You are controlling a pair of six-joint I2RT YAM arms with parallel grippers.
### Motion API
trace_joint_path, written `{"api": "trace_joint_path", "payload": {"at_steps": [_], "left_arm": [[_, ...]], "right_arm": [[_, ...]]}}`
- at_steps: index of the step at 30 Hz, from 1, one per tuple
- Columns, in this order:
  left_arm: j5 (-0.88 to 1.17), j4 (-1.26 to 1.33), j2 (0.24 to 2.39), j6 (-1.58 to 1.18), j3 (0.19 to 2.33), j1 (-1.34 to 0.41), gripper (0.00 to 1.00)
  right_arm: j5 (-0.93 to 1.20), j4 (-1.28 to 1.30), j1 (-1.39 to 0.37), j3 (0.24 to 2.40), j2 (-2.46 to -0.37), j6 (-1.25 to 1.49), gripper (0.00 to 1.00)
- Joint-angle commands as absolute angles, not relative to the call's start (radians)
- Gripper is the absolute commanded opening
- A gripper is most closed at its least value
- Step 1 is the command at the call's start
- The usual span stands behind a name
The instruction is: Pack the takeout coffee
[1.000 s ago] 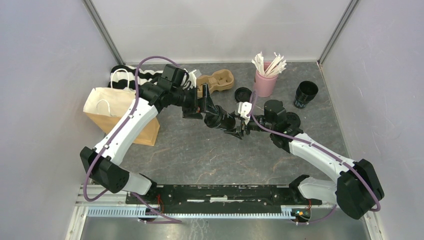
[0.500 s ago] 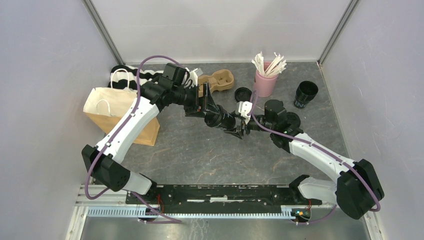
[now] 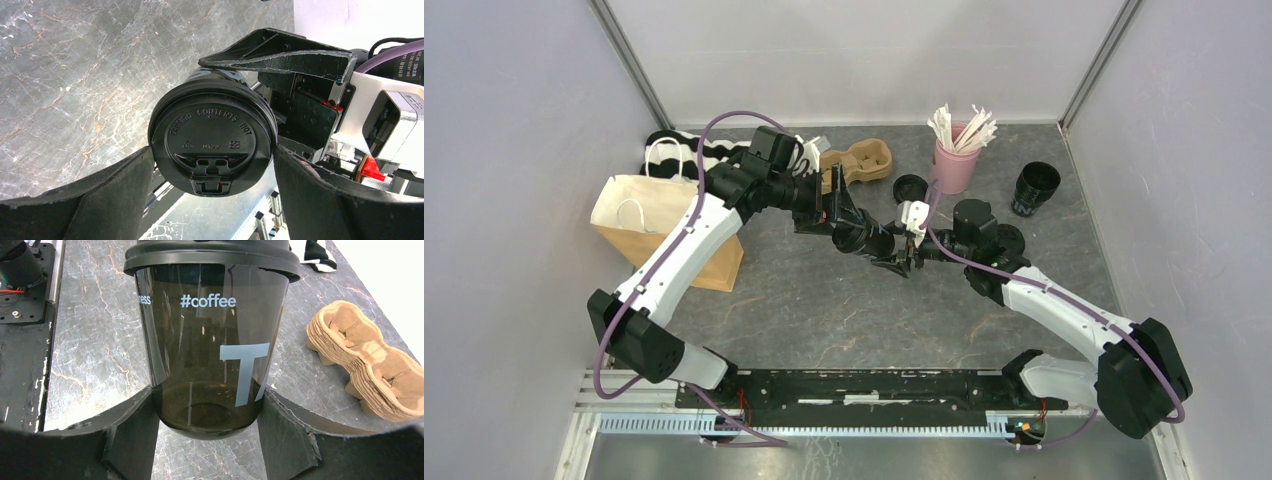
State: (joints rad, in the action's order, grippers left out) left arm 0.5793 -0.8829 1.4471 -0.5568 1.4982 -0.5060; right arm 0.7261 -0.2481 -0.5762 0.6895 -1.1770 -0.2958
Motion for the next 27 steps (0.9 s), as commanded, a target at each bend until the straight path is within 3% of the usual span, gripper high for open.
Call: {"api": "trace_joint_path", "payload": {"at_steps": [1, 9, 17, 19, 21, 24, 27], "left_arm": [[0.598, -0.873, 1.456, -0.569, 1.493, -0.509, 0.92], [0.584, -0.872, 1.454, -0.568, 1.497, -0.508, 0.79], [0.457, -0.892, 1.434, -0.537, 1.529, -0.509, 0.71], [0.426, -0.9, 1.431, -0.528, 1.531, -0.51, 0.69], [0.39, -0.905, 1.427, -0.52, 1.53, -0.514, 0.68], [0.323, -0.91, 1.43, -0.5, 1.539, -0.542, 0.67], [0.191, -0.925, 1.47, -0.483, 1.577, -0.642, 0.67]], "right_arm": [[0.747, -0.336, -0.58, 0.685, -1.155, -0.281, 0.57], [0.739, -0.352, -0.58, 0.677, -1.16, -0.261, 0.61], [0.654, -0.347, -0.579, 0.637, -1.144, -0.207, 0.87], [0.628, -0.343, -0.579, 0.618, -1.127, -0.201, 0.98], [0.59, -0.316, -0.58, 0.605, -1.107, -0.204, 0.98], [0.461, -0.211, -0.579, 0.625, -1.06, -0.199, 0.98], [0.15, 0.054, -0.58, 0.755, -0.994, -0.161, 0.98]]}}
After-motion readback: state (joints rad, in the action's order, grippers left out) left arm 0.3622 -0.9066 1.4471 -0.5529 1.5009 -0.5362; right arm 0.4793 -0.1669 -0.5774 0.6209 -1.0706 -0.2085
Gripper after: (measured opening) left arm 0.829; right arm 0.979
